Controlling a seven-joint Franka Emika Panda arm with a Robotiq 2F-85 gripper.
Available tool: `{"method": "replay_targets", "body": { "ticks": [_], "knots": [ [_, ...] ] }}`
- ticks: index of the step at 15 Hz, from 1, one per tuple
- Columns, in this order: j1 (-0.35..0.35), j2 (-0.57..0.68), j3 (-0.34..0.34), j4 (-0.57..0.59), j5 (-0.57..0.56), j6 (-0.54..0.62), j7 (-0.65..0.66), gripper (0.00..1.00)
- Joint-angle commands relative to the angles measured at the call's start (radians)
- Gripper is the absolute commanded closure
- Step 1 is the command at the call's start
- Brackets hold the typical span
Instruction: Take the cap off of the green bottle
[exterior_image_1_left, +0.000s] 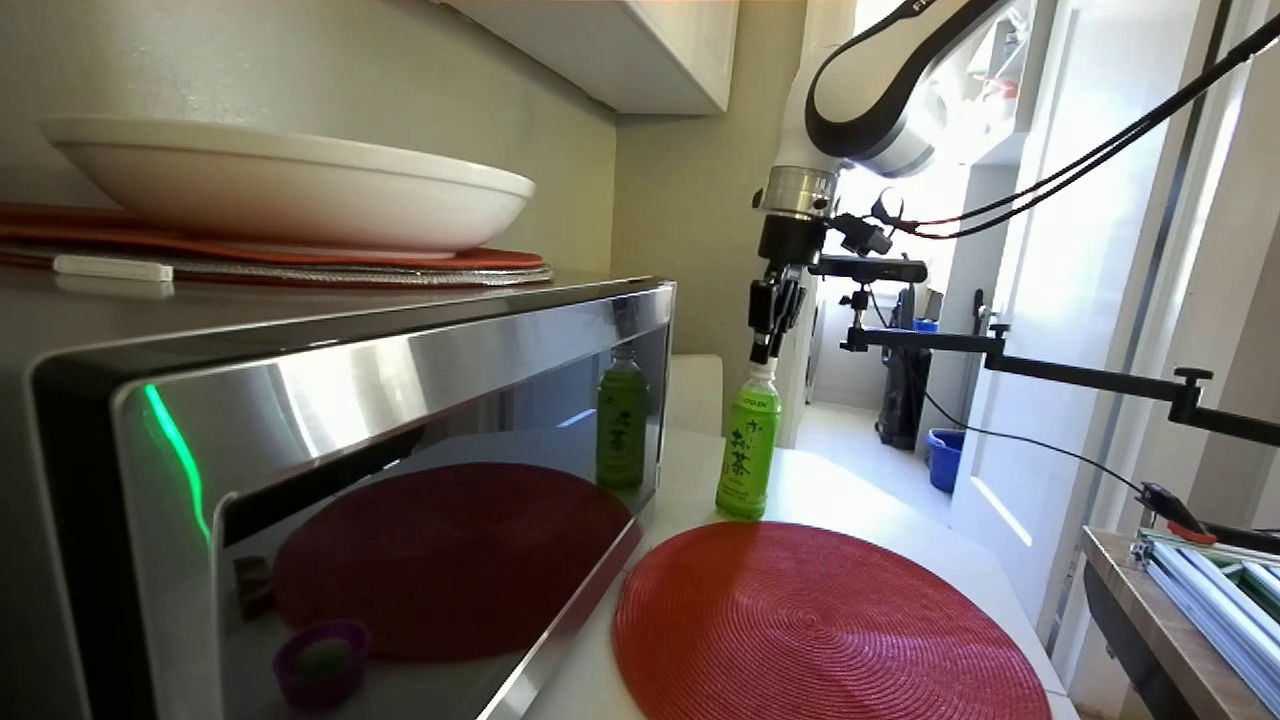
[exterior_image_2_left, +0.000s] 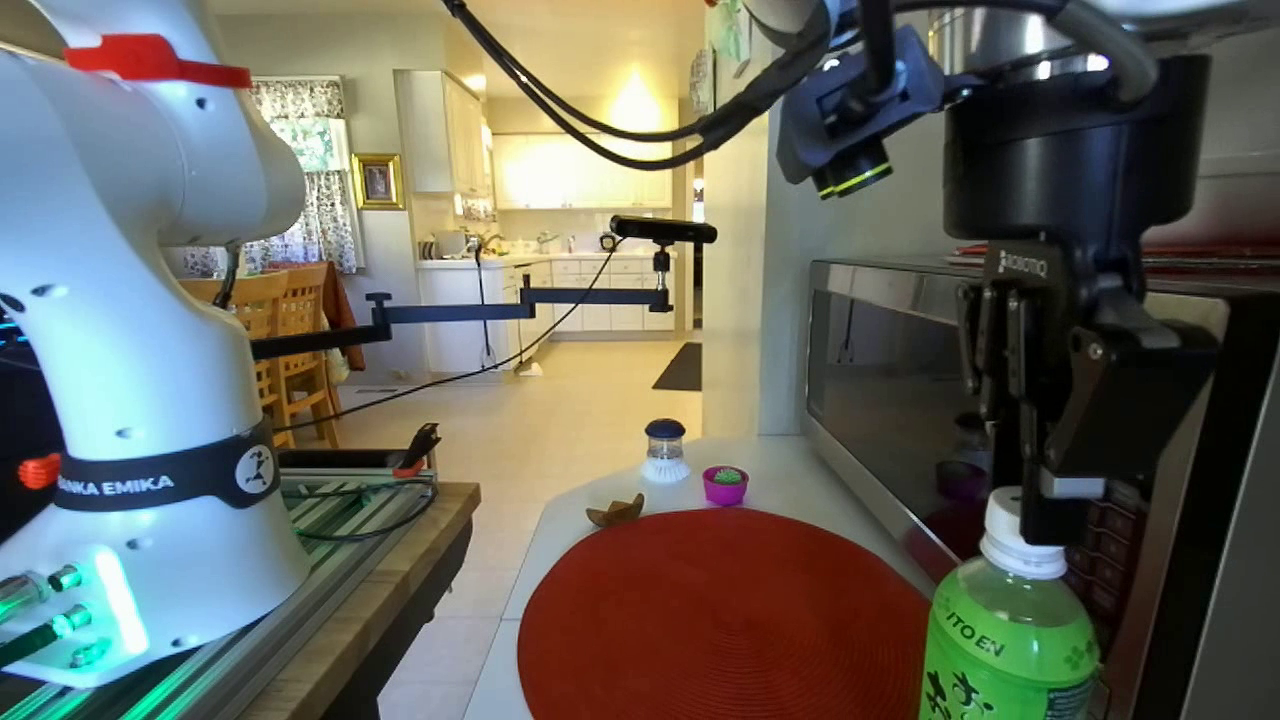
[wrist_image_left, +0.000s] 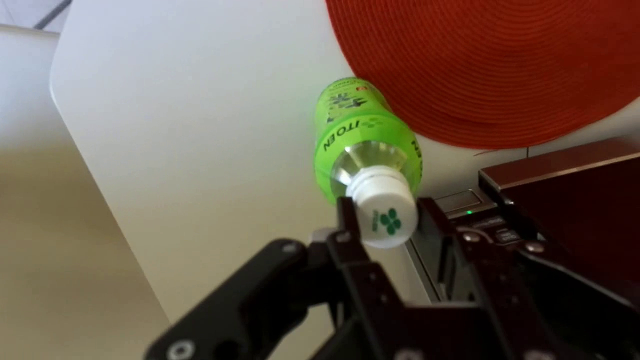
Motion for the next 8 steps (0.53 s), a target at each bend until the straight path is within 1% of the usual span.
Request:
{"method": "replay_targets", "body": {
  "ticks": [1, 4, 6, 8],
  "knots": [
    [-0.023, -0.024, 0.019, -0.025, 0.102, -0.002, -0.256, 0.91],
    [-0.035, -0.018, 0.025, -0.017, 0.164, -0.023, -0.448, 0.91],
    [-0.033, -0.018, 0.022, -0.021, 0.157, -0.012, -0.518, 0.91],
    [-0.028, -0.023, 0.017, -0.032, 0.125, 0.012, -0.543, 0.91]
  ]
}}
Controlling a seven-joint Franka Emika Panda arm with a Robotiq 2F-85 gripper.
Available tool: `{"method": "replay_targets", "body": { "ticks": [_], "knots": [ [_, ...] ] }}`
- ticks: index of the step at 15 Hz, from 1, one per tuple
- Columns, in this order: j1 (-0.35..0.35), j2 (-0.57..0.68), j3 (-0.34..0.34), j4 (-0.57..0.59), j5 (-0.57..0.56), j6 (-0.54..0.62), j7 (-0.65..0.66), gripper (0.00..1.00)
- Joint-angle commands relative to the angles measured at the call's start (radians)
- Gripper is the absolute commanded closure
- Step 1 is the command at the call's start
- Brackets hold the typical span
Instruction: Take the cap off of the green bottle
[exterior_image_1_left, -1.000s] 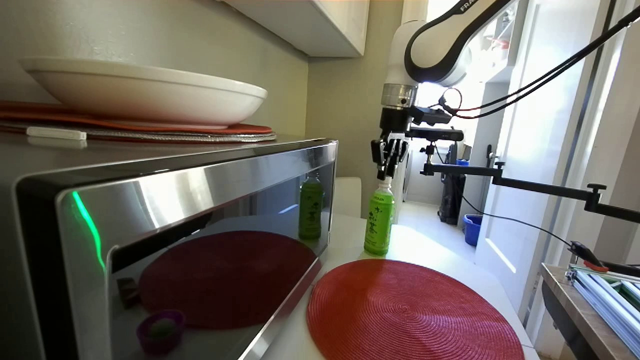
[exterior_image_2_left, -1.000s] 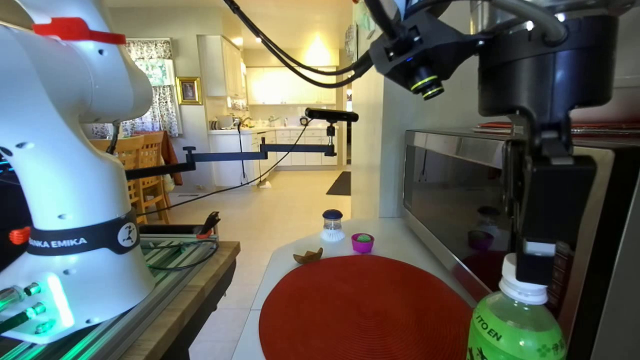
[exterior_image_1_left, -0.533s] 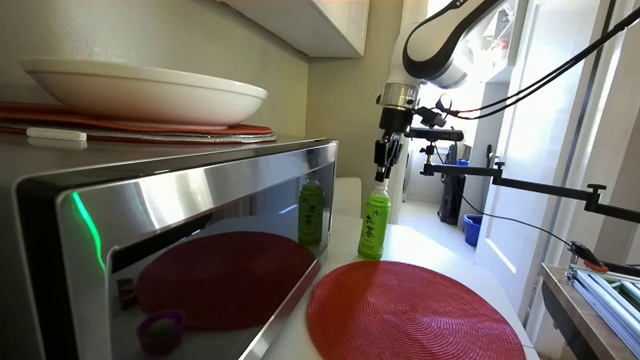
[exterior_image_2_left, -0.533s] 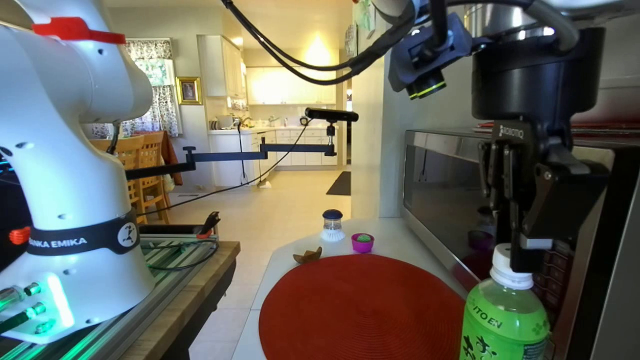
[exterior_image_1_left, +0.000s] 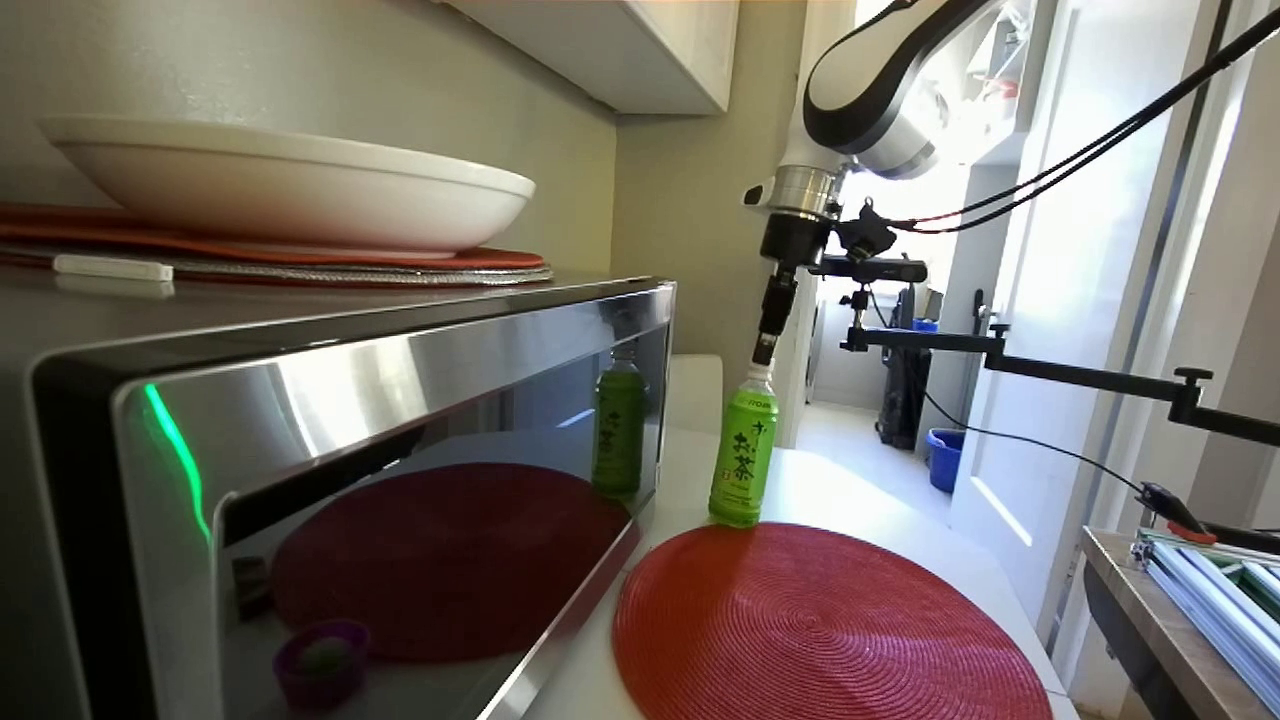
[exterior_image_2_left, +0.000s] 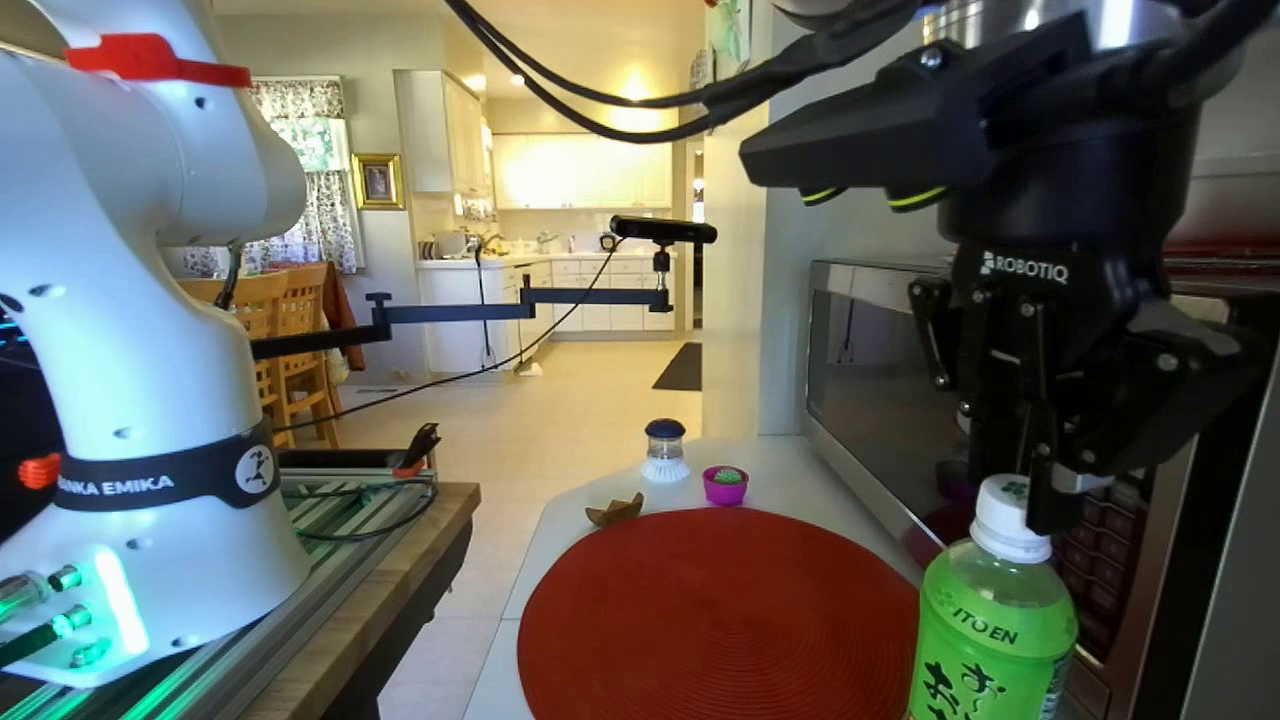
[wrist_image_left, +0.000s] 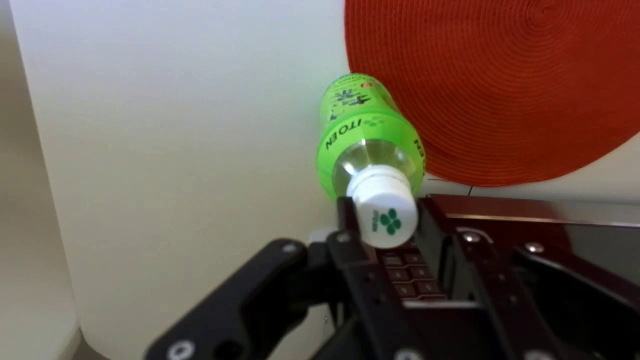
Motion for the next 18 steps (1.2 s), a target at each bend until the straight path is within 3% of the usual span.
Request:
{"method": "replay_targets", "body": {
  "ticks": [1, 18],
  "knots": [
    [-0.009, -0.022, 0.009, -0.032, -0.005, 0.025, -0.115, 0.91],
    [0.015, -0.078, 0.042, -0.104, 0.119, 0.016, -0.942, 0.91]
  ]
}}
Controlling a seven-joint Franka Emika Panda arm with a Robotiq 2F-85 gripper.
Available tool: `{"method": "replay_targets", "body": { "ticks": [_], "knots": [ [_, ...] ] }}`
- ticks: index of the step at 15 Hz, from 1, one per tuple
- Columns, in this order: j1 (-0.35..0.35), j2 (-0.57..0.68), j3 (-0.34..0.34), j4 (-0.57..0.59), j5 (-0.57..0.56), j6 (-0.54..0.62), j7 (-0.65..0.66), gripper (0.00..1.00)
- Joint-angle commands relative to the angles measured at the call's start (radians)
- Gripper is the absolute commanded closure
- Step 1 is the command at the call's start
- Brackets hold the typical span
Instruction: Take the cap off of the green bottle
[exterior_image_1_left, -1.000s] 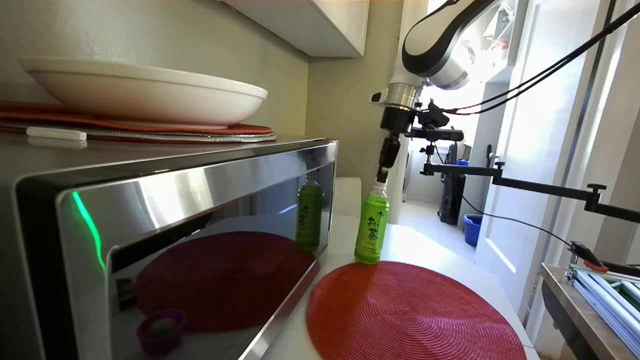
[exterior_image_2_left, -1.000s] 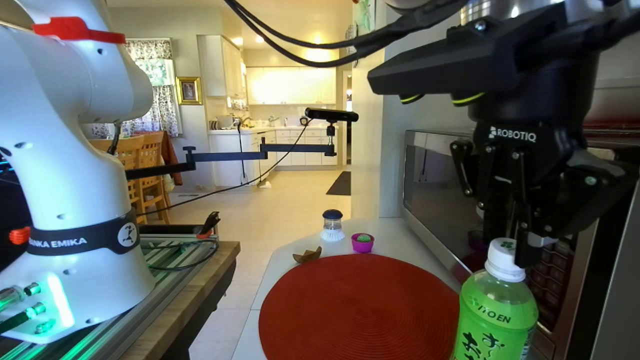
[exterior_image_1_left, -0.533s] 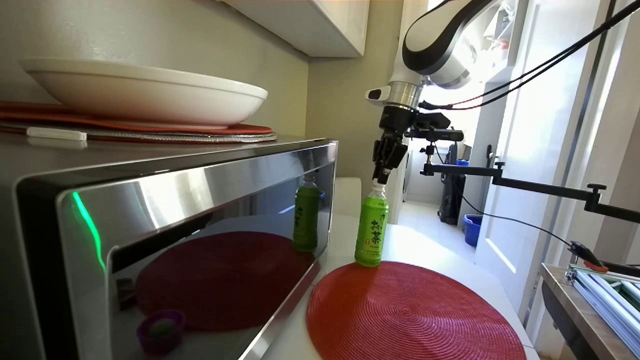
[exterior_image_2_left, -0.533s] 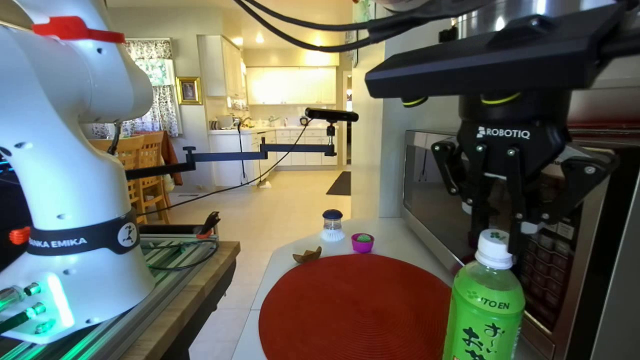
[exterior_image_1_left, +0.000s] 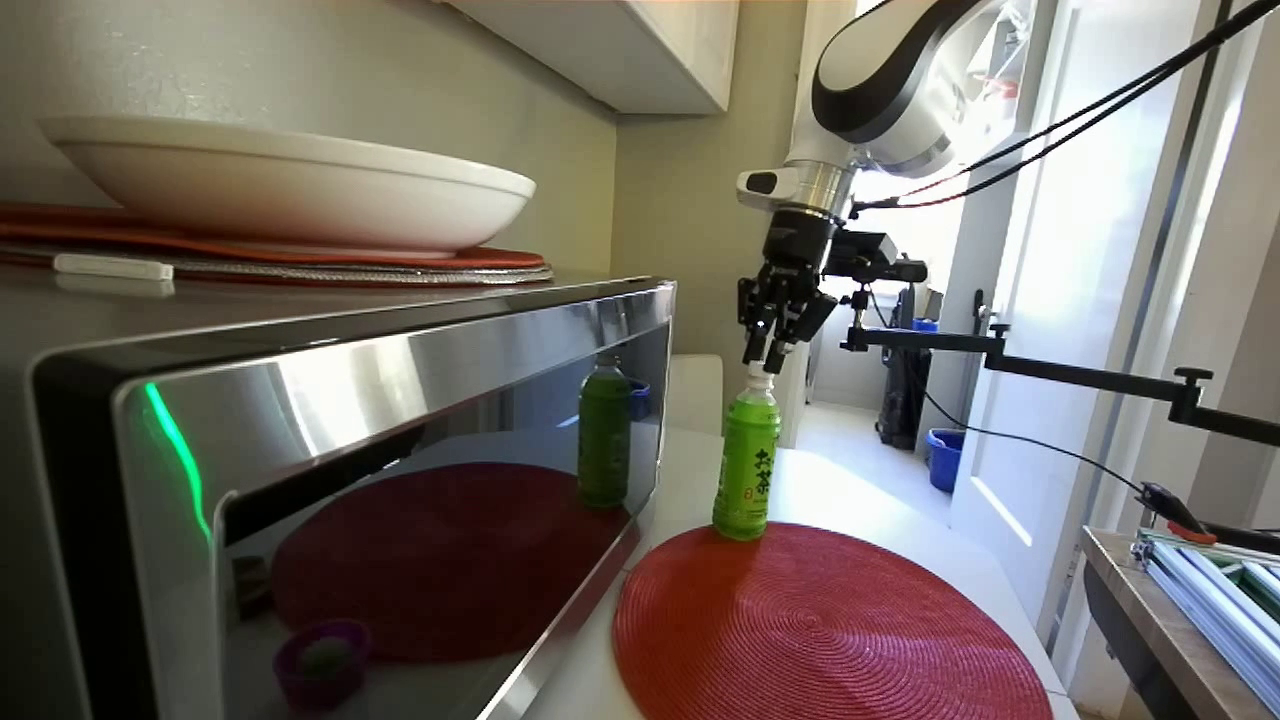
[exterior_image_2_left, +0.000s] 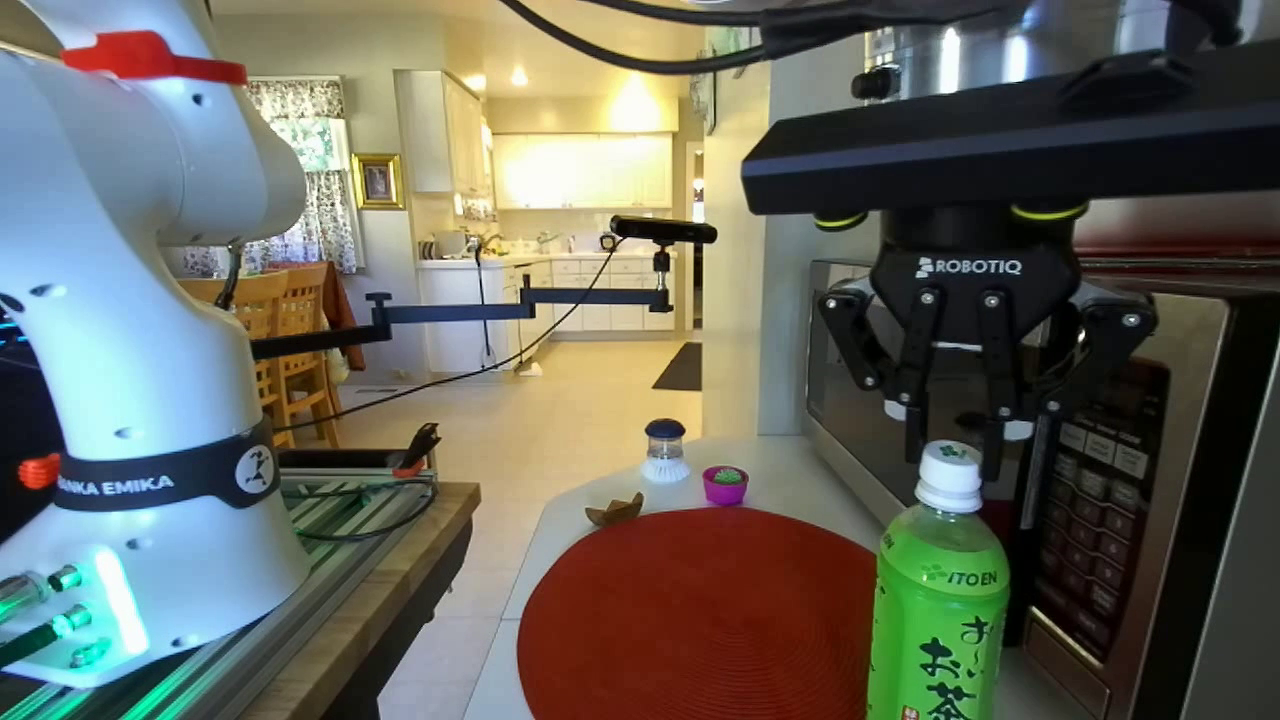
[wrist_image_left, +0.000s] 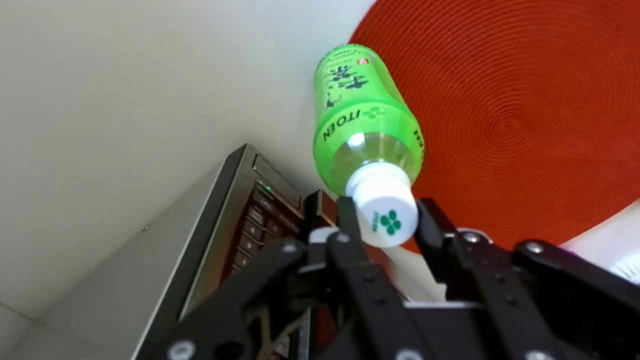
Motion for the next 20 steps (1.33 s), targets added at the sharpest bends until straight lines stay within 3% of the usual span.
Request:
{"method": "replay_targets", "body": {
  "ticks": [1, 12, 20],
  "knots": [
    [0.008, -0.036, -0.004, -0.046, 0.027, 0.016, -0.185, 0.91],
    [0.047, -0.075, -0.011, -0.054, 0.062, 0.031, -0.436, 0.91],
    [0.041, -0.075, -0.026, -0.082, -0.045, 0.022, -0.482, 0.91]
  ]
}}
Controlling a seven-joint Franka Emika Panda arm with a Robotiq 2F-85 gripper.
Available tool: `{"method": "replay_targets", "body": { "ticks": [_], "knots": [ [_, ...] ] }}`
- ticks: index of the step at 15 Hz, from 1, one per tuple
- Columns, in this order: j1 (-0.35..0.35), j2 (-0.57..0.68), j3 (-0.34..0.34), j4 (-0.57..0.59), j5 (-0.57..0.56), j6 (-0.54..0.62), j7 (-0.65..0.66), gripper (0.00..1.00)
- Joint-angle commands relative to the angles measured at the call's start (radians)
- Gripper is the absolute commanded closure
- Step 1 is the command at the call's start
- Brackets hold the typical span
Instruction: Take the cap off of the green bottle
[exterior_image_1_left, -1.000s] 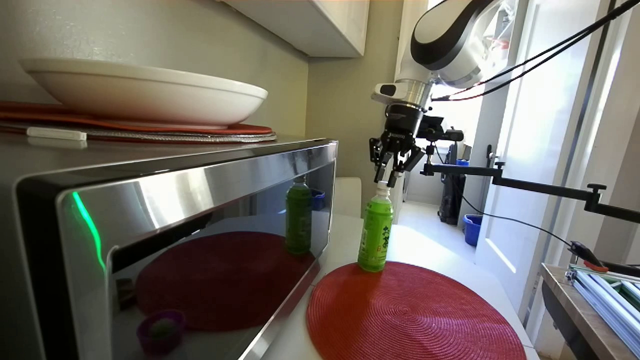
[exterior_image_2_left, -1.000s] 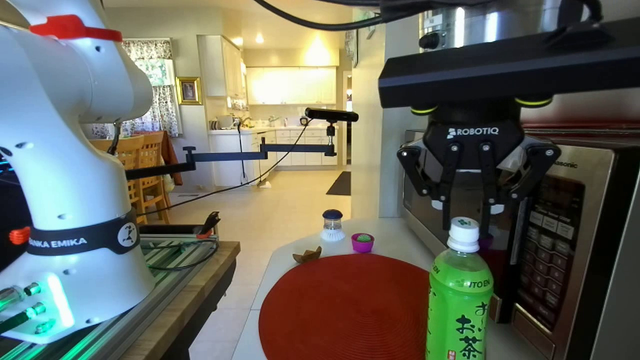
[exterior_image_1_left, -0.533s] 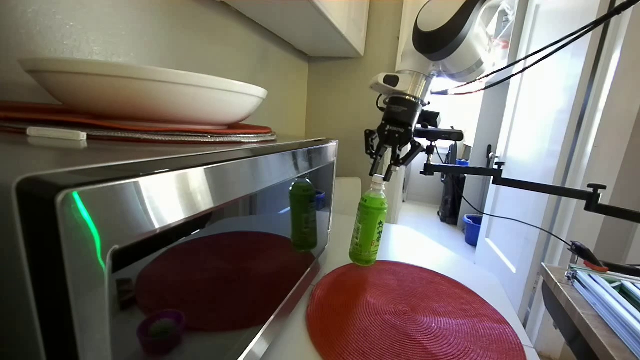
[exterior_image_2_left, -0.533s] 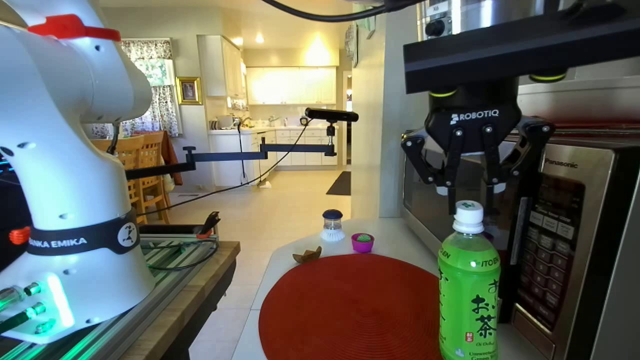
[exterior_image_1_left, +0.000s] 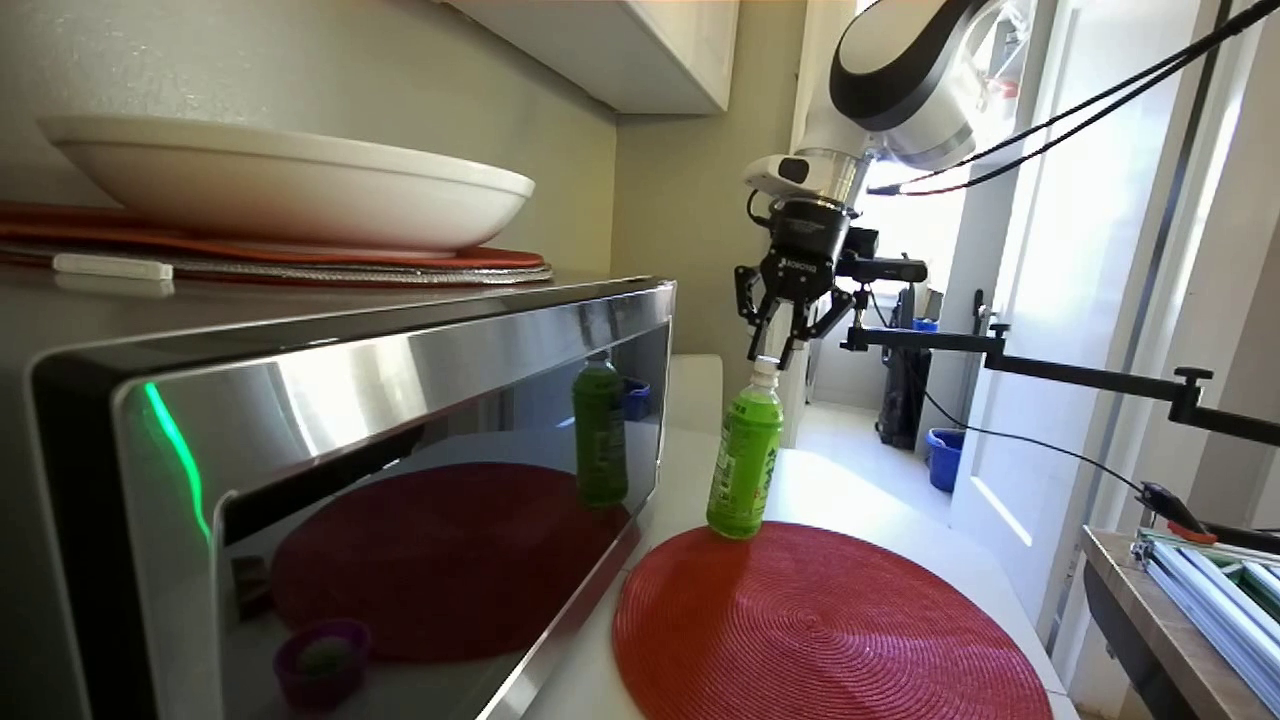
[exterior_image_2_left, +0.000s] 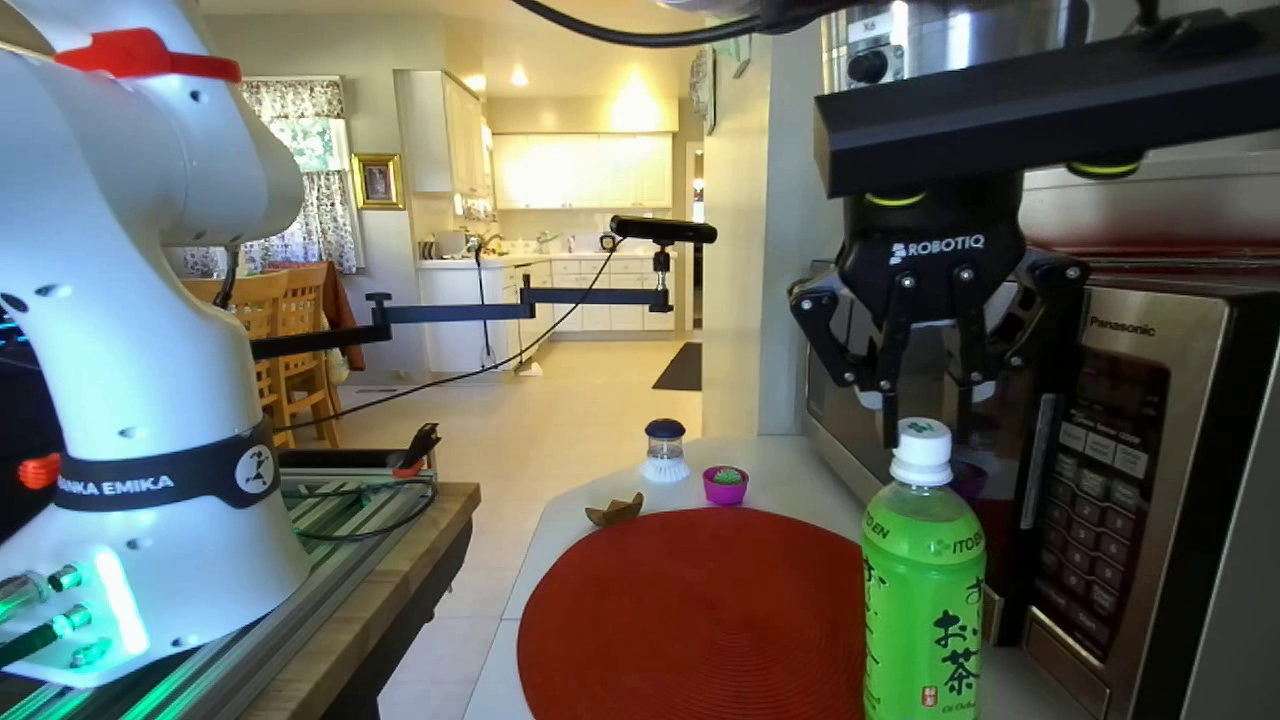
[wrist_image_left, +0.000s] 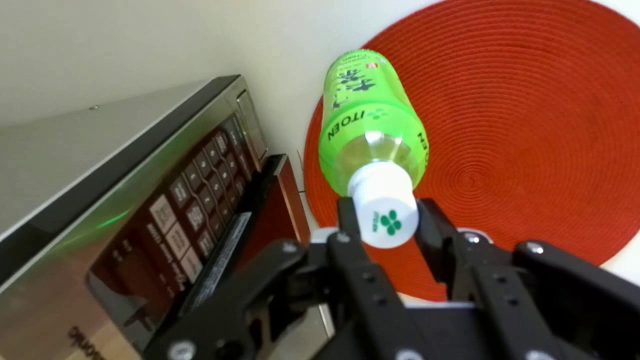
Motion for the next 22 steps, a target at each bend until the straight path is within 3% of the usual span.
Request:
{"method": "replay_targets", "body": {
  "ticks": [1, 7, 17, 22],
  "knots": [
    [0.003, -0.017, -0.015, -0.038, -0.062, 0.012, -0.021, 0.91],
    [0.004, -0.015, -0.024, -0.056, -0.054, 0.018, -0.072, 0.91],
    [0.024, -0.056, -0.028, -0.115, -0.028, 0.066, -0.503, 0.91],
    [0.047, -0.068, -0.026, -0.098, 0.018, 0.056, -0.607, 0.91]
  ]
}}
